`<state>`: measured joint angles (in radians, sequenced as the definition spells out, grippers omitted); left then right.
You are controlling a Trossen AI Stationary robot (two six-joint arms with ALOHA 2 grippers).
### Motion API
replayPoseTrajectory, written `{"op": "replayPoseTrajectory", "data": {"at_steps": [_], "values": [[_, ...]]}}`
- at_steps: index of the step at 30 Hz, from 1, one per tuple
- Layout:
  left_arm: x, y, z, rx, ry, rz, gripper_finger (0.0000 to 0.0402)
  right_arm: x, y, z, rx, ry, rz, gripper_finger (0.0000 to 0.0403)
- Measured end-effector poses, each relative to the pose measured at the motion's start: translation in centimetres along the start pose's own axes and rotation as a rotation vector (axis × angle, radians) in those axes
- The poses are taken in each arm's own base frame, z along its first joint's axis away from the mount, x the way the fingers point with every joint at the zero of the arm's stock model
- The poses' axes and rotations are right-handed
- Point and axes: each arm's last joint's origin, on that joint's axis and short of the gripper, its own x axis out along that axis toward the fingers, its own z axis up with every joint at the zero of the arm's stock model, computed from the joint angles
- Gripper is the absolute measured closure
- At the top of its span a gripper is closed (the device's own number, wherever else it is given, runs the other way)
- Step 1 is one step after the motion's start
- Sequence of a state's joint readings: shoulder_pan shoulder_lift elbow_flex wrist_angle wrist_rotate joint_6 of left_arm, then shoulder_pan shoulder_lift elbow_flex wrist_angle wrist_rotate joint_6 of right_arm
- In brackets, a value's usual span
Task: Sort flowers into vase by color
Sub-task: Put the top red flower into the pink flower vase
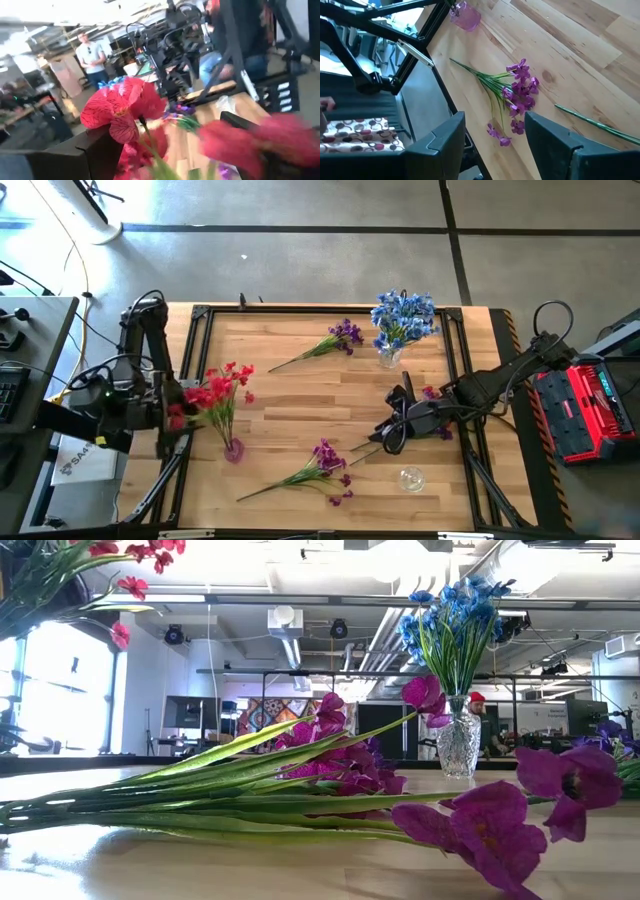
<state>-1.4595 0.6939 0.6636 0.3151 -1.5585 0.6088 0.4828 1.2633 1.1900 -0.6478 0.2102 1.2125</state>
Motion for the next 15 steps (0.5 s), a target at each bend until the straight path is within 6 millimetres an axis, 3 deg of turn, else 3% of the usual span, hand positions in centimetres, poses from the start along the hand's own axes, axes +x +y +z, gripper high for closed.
{"op": "replayPoseTrajectory", "data": {"at_steps": [11,15], "values": [[0.2,-0.6,-0.1,-0.336,-0.082,-0.200,0.0096,0.8,0.1,-0.5,-0.033,0.062,-0.004,0.0209],[-0.5,-1.2,-1.2,-0.180,-0.056,-0.211,0.0096,1.5,0.0,-0.8,-0.046,0.123,-0.010,0.0209]]}}
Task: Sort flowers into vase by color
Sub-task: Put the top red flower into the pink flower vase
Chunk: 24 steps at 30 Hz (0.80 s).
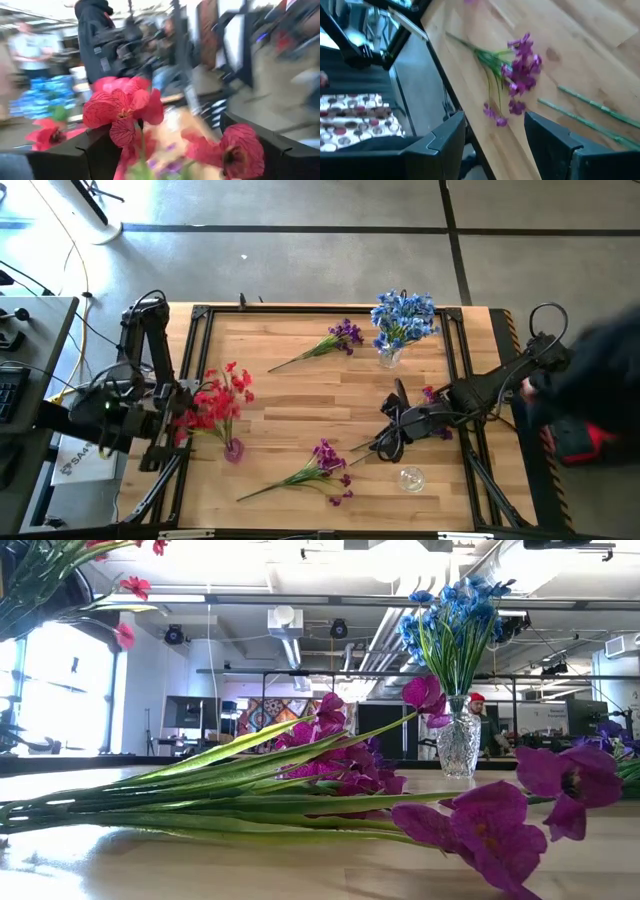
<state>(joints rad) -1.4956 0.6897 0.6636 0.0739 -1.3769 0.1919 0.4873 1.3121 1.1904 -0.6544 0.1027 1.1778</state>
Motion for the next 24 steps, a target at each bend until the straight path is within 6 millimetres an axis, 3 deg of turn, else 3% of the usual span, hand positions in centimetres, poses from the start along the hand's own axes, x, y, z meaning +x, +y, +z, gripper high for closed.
{"op": "replayPoseTrajectory", "data": {"at_steps": [3,7,15,24], "values": [[0.0,0.1,-0.6,0.047,0.035,0.148,0.0096,0.7,0.0,-0.2,0.012,0.032,-0.010,0.0209],[0.2,0.1,-0.6,0.048,0.042,0.193,0.0093,1.6,0.1,-0.7,0.019,0.071,-0.024,0.0209],[0.6,-0.1,-1.0,-0.152,0.023,0.180,0.0051,1.9,0.1,-0.8,0.018,0.044,-0.043,0.0209],[-0.2,0.4,-0.1,-0.547,-0.011,0.095,0.0052,1.9,0.1,-0.8,0.009,0.039,-0.045,0.0210]]}}
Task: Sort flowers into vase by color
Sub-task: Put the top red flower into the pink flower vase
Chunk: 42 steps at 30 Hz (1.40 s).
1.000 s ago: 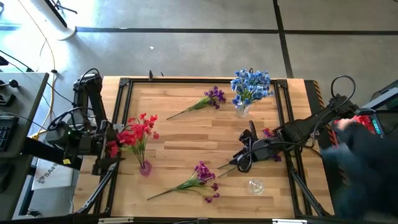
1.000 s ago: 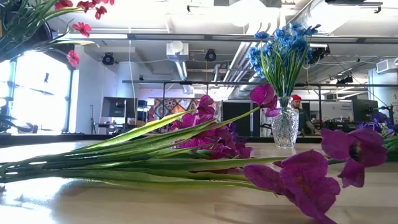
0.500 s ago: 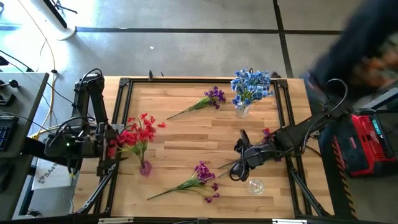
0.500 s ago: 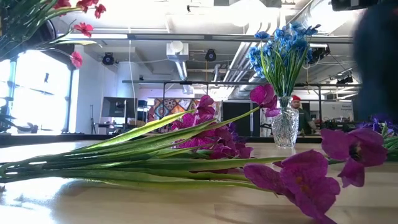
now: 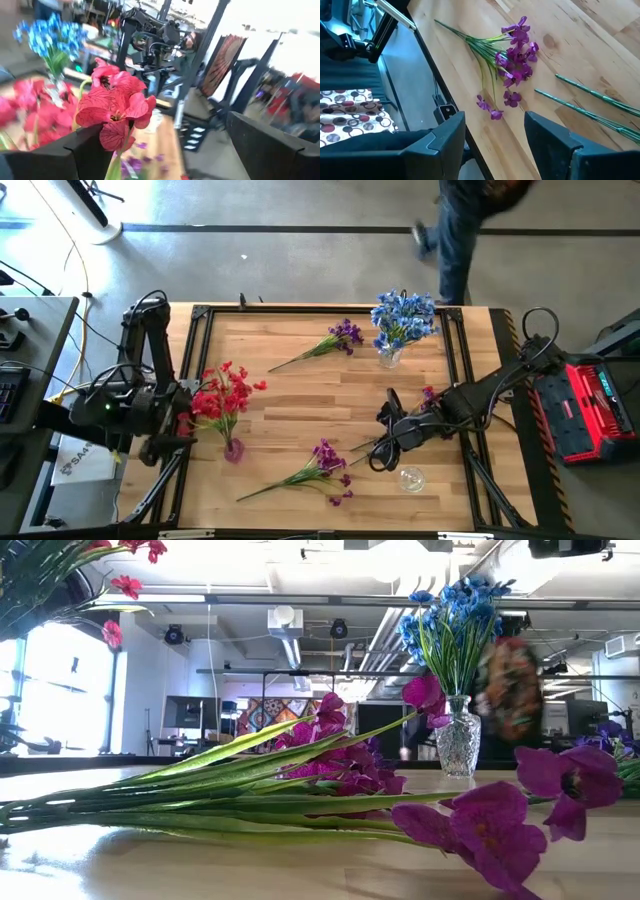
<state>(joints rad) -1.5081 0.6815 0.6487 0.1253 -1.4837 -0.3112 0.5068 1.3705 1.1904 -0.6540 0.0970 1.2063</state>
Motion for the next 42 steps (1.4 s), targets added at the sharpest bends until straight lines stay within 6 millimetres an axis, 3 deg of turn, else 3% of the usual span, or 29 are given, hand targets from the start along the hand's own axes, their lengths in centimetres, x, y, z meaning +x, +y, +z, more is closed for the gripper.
{"op": "replayPoseTrajectory", "data": {"at_steps": [13,18,22,27,37,42], "values": [[0.0,0.6,2.5,-0.621,-0.041,0.036,0.0052,0.0,0.3,0.3,0.032,-0.067,0.013,0.0210],[-0.3,0.9,2.8,-0.811,-0.032,0.018,0.0053,0.0,0.4,0.4,0.032,-0.099,0.017,0.0210],[-0.7,0.9,3.0,-0.867,0.010,-0.038,0.0053,0.0,0.4,0.4,0.032,-0.103,0.017,0.0210],[-1.1,0.8,3.1,-0.786,0.034,-0.062,0.0053,0.0,0.4,0.5,0.033,-0.121,0.011,0.0210],[-1.1,0.6,7.5,-0.603,0.023,-0.097,0.0053,-0.1,0.6,0.6,0.029,-0.131,0.036,0.0210],[-1.1,0.0,6.3,-0.281,0.029,-0.130,0.0053,-0.1,0.7,0.6,0.003,-0.135,0.042,0.0210]]}}
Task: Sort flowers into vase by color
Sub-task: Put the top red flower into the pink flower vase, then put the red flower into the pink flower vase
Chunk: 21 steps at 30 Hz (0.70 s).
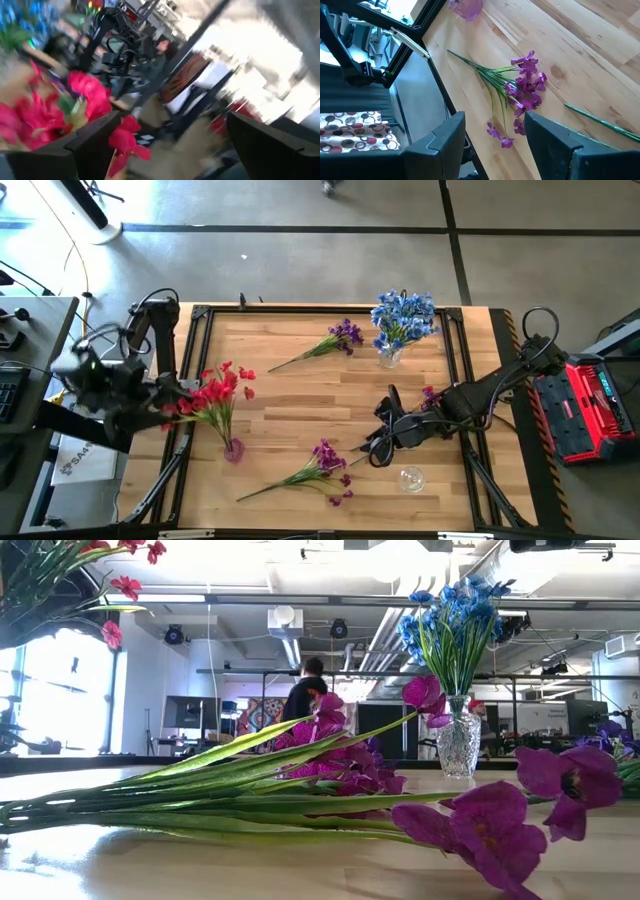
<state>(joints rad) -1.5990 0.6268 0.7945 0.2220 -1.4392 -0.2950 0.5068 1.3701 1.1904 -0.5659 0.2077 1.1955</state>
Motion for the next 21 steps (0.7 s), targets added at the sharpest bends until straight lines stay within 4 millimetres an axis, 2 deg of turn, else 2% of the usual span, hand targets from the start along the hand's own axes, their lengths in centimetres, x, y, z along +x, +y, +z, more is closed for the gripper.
{"op": "replayPoseTrajectory", "data": {"at_steps": [5,9,15,21], "values": [[0.1,-0.2,-3.0,0.372,0.037,0.011,0.0053,0.0,0.1,0.0,-0.018,-0.001,0.009,0.0210],[0.3,-0.7,-4.4,0.570,0.033,0.047,0.0053,0.0,0.1,0.0,-0.035,0.020,0.018,0.0210],[0.4,-1.0,-3.3,0.656,0.001,0.141,0.0053,0.0,0.1,0.0,-0.048,0.024,0.019,0.0210],[1.1,-0.7,-0.9,0.560,-0.034,0.157,0.0053,0.0,0.1,0.0,-0.068,0.019,0.017,0.0210]]}}
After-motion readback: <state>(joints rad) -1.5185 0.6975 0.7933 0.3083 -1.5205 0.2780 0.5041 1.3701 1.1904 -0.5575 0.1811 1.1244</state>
